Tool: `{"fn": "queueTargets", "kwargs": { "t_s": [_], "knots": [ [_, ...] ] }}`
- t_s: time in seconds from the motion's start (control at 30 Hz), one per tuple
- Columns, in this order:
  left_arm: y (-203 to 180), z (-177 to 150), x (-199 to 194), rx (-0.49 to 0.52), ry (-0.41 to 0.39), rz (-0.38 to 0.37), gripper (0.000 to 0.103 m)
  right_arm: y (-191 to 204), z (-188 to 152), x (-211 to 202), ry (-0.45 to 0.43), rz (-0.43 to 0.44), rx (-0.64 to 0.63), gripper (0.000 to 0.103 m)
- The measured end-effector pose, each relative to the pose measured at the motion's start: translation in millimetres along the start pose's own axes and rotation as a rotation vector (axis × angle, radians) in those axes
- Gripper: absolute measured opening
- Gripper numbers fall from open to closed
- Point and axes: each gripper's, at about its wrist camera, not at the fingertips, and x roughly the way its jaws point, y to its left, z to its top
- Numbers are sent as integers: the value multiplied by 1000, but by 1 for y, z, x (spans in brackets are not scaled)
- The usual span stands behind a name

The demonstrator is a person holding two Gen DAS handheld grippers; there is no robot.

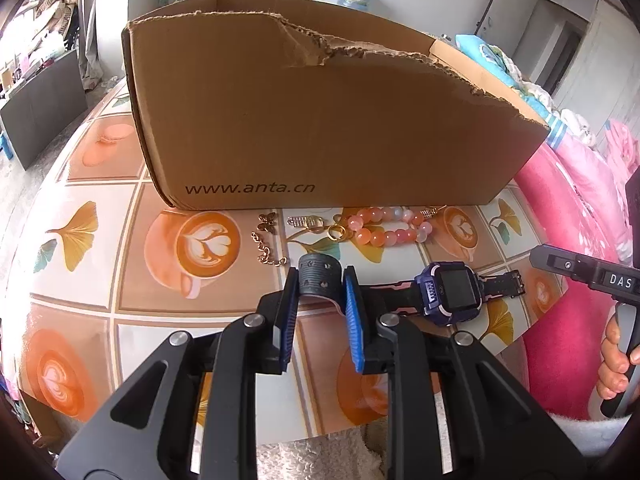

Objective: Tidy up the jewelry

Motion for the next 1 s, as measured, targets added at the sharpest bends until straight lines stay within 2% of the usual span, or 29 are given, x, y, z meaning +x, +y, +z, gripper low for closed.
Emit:
{"fn": "queueTargets", "kwargs": {
  "t_s": [0.17,0.3,0.43,0.57,0.73,0.8,0.97,1.0],
  "knots": [
    [-5,-1,1,11,-5,26,21,-9,-13,18,58,107,94,39],
    [-8,-1,2,9,-6,36,21,-10,-17,22,60,197,140,38],
    [-9,-1,2,8,-4,42,21,-14,-17,20,42,246,197,38],
    [-9,-1,3,4,-4,43,21,-16,-20,11,7,405,251,37],
    [-9,-2,3,4,-3,44,21,-6,-18,17,17,343,217,37],
    [-10,-2,4,7,-3,49,21,-3,-17,19,22,315,208,33],
    [-11,-2,4,9,-5,51,21,-1,-15,22,26,210,163,12],
    [-11,-2,4,9,-5,50,21,-2,-13,24,27,202,161,11]
  ]
}}
